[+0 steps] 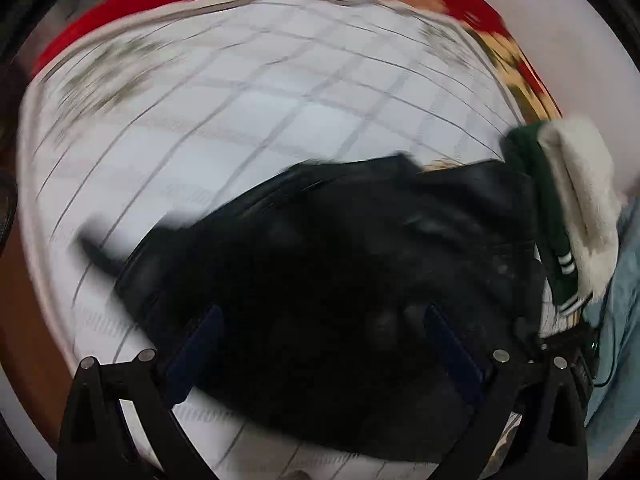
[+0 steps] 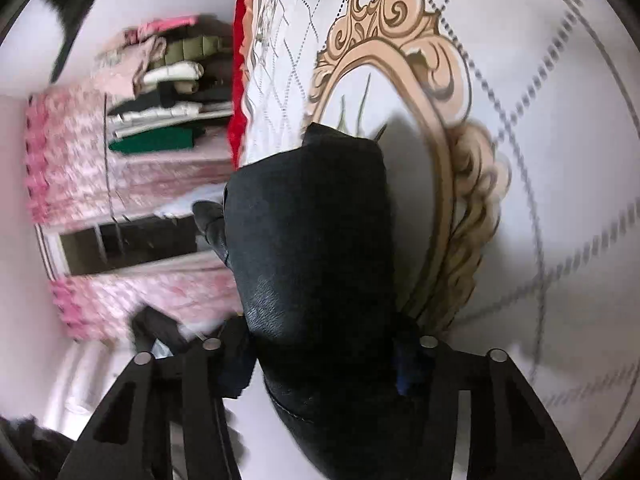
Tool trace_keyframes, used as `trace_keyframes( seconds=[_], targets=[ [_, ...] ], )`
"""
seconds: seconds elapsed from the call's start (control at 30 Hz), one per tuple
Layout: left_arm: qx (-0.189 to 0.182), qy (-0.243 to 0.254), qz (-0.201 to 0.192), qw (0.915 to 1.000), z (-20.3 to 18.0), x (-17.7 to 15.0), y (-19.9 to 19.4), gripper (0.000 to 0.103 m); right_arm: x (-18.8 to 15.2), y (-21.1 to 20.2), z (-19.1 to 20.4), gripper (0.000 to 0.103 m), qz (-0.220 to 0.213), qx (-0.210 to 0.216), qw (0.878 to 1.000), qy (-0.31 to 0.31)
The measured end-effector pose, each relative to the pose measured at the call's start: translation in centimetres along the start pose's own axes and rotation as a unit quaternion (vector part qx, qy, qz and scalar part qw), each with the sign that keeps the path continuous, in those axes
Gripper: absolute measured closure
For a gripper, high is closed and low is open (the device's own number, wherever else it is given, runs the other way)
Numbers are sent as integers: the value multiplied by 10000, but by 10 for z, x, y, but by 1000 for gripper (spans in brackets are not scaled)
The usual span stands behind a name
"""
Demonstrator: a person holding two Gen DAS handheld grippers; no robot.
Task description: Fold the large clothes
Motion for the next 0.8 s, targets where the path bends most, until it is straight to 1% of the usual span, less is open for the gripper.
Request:
trace_keyframes(
  seconds=[0.03,0.07,0.1,0.13,0.17,0.2,0.23,0.3,0.33,0.37,0.4,0.43,0.47,0.5,0.53,0.57,0.67,0.73,0.8],
  targets=[
    [9,-256,-66,9996,13,-12,-7,0,-5,-4,-2,50,-7,88,9998,177],
    [20,-399,-120,9991,19,-17,-9,0,-9,-6,-7,50,9,101,9996,278],
    [60,-541,-167,9984,26,-21,-9,0,-13,-6,-14,50,1,-47,9996,264],
    [75,-672,-165,9976,32,-23,-4,0,-17,-10,-17,46,-18,-174,9996,218],
    [-29,-857,-95,9963,41,-25,5,0,-18,-10,-27,37,-56,-189,9995,227],
    [-148,-1024,-53,9946,46,-24,14,0,-17,-8,-33,32,-69,-171,9995,254],
    [-247,-1210,-37,9923,53,-22,23,2,-15,-5,-36,24,-79,-159,9994,291],
    [-468,-1510,-123,9873,62,-12,37,2,-11,0,-37,15,-80,-36,9995,314],
    [-486,-1565,-243,9862,66,-5,39,8,-10,5,-34,6,-55,0,9996,263],
    [-496,-1525,-474,9859,67,5,36,31,-11,11,-28,0,-59,-41,9998,172],
    [-492,-1443,-545,9868,65,12,34,41,-12,18,-23,0,-70,-176,9998,28],
    [-504,-1332,-563,9882,61,17,34,55,-13,26,-22,0,-89,-300,9995,-76],
    [-451,-1196,-651,9896,57,24,32,63,-15,33,-18,5,-124,-449,9987,-186],
    [-333,-1095,-750,9906,56,28,27,63,-16,37,-16,14,-207,-546,9981,-210],
    [-274,-997,-881,9907,55,36,20,65,-16,39,-16,35,-258,-468,9985,-139],
    [-290,-913,-943,9909,55,42,15,66,-17,40,-11,43,-247,-180,9995,23],
    [-362,-780,-994,9913,55,54,2,66,-24,41,4,51,-316,15,9995,40],
    [-434,-676,-1010,9916,53,63,-6,66,-29,41,20,52,-320,220,9992,78],
    [-460,-524,-1035,9922,51,70,-15,66,-33,42,36,53,-365,327,9988,17]
  ],
)
Point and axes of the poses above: each gripper's, at about its wrist camera, not at the fingertips, and y roughly the way its jaws point, z to its left, x to its top, the point moved 10 cm from there along y, roughly the way its jaws point, and after that the axes turned 12 degrees about y, right-handed, at the moved point
